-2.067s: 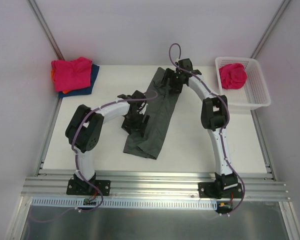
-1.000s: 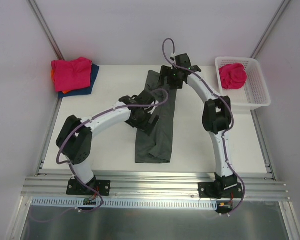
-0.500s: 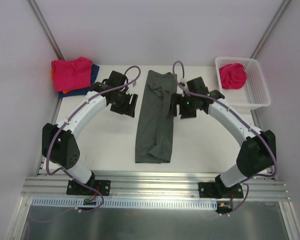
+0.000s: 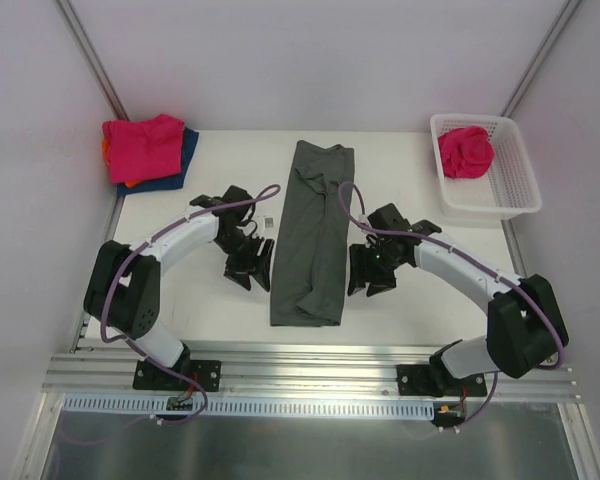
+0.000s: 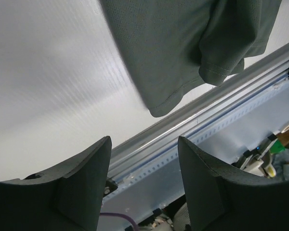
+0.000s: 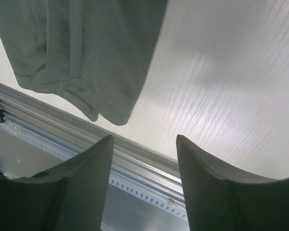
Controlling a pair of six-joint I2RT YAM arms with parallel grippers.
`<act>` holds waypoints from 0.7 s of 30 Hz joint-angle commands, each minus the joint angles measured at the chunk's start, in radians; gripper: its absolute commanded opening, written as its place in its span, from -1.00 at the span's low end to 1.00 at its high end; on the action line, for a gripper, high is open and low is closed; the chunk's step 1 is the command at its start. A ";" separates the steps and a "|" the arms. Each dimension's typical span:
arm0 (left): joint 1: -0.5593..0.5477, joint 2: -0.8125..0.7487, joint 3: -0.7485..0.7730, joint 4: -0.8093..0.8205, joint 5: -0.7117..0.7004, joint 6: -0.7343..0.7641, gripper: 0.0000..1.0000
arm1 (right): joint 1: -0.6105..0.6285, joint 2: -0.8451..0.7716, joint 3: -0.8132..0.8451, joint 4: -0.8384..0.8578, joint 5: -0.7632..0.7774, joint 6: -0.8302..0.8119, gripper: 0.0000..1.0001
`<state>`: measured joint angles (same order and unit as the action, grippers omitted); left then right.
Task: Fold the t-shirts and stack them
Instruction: Rotate the tshirt 90 degrees
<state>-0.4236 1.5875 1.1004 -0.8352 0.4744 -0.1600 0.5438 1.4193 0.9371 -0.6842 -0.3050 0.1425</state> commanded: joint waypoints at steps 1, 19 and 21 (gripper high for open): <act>0.011 0.038 -0.008 -0.013 0.101 -0.038 0.16 | 0.007 0.010 0.011 0.018 -0.042 0.026 0.14; 0.011 0.218 0.035 -0.001 0.162 -0.069 0.06 | 0.165 0.225 0.135 0.037 -0.006 0.098 -0.02; 0.011 0.220 0.033 0.005 0.164 -0.073 0.03 | 0.162 0.228 0.128 0.048 -0.019 0.100 -0.02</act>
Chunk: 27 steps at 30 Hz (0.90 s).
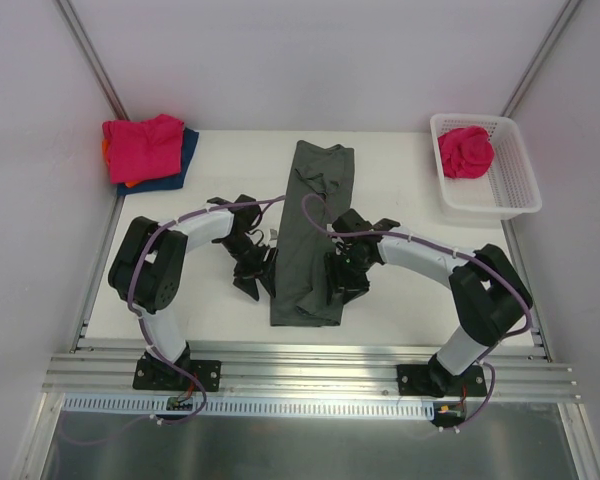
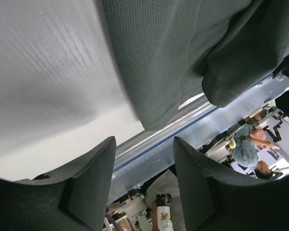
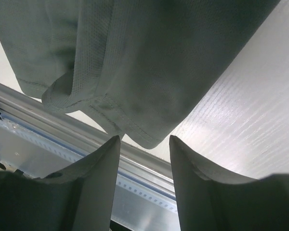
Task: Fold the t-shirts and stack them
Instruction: Rotate the tshirt 90 degrees
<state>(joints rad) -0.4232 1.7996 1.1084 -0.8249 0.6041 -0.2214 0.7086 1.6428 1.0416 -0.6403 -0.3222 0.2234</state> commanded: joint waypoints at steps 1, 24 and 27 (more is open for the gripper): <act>0.012 0.009 0.022 -0.003 0.036 -0.016 0.03 | -0.001 0.006 0.017 0.004 -0.002 0.021 -0.02; -0.020 0.038 -0.022 0.023 0.056 -0.032 -0.01 | -0.001 -0.071 -0.094 0.011 -0.055 0.008 0.01; -0.023 0.047 -0.024 0.023 0.057 -0.033 -0.01 | -0.001 -0.061 -0.098 0.019 -0.064 0.007 0.01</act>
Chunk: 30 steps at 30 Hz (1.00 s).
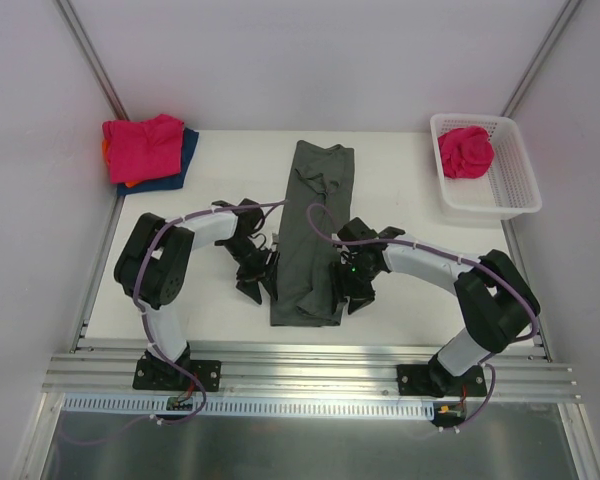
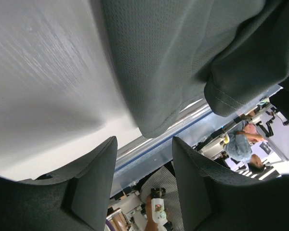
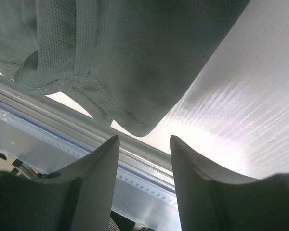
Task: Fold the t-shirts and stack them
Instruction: Rotate the tshirt 90 degrees, then grab the bottom of the folded rectangular tshirt with both arms
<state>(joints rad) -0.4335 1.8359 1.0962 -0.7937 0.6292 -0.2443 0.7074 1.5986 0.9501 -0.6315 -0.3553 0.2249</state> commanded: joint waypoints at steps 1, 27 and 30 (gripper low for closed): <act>-0.014 0.013 -0.012 -0.007 0.035 -0.010 -0.01 | -0.002 -0.012 -0.008 0.016 -0.033 0.005 0.01; -0.076 0.102 -0.013 0.010 0.079 -0.010 -0.21 | 0.004 0.054 -0.036 0.082 -0.114 0.019 -0.07; -0.074 0.100 -0.015 0.011 0.081 -0.010 -0.23 | 0.004 0.061 -0.034 0.084 -0.119 0.018 -0.08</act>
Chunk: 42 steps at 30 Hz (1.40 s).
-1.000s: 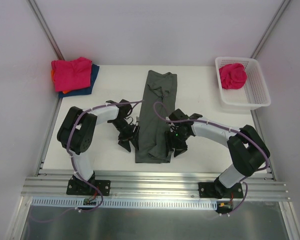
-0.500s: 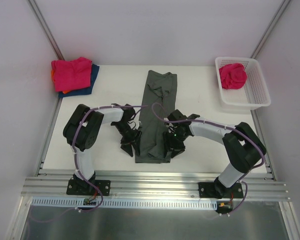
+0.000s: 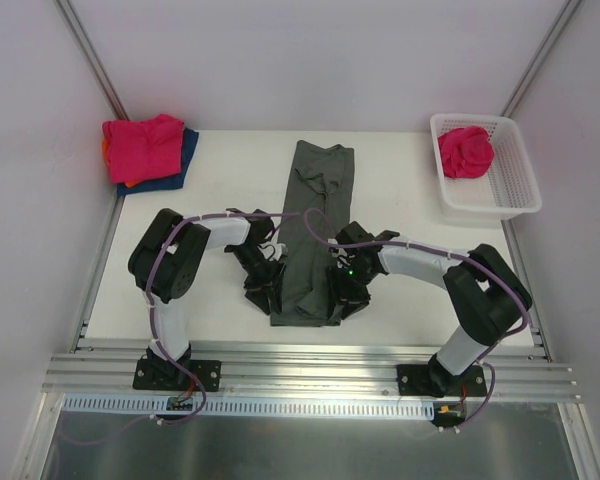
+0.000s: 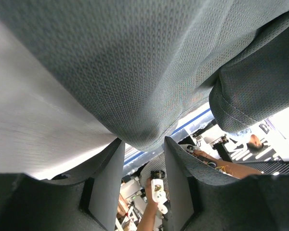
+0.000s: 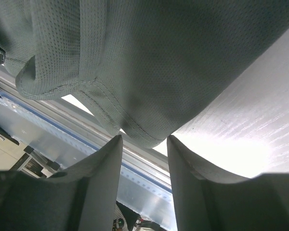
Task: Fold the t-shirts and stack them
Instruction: Grab the bottom of the folded rectangular tshirt with both arms, then fold the folded rectangular tshirt in 1/3 of the way
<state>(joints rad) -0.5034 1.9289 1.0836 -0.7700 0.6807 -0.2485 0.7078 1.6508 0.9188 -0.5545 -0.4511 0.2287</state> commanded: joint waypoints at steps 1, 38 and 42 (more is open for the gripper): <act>-0.006 0.007 -0.004 -0.011 0.031 -0.006 -0.22 | 0.005 0.012 -0.003 0.011 -0.027 0.015 -0.10; -0.014 -0.127 0.162 -0.061 -0.127 0.074 -1.00 | -0.016 -0.095 0.111 -0.031 0.111 -0.135 -0.99; -0.014 -0.130 0.203 -0.078 -0.127 0.089 -1.00 | -0.021 -0.143 0.111 -0.041 0.120 -0.155 -0.99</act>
<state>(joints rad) -0.5053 1.8442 1.2488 -0.7948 0.5766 -0.1970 0.6952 1.5688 0.9993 -0.5625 -0.3519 0.1108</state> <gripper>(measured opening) 0.009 0.017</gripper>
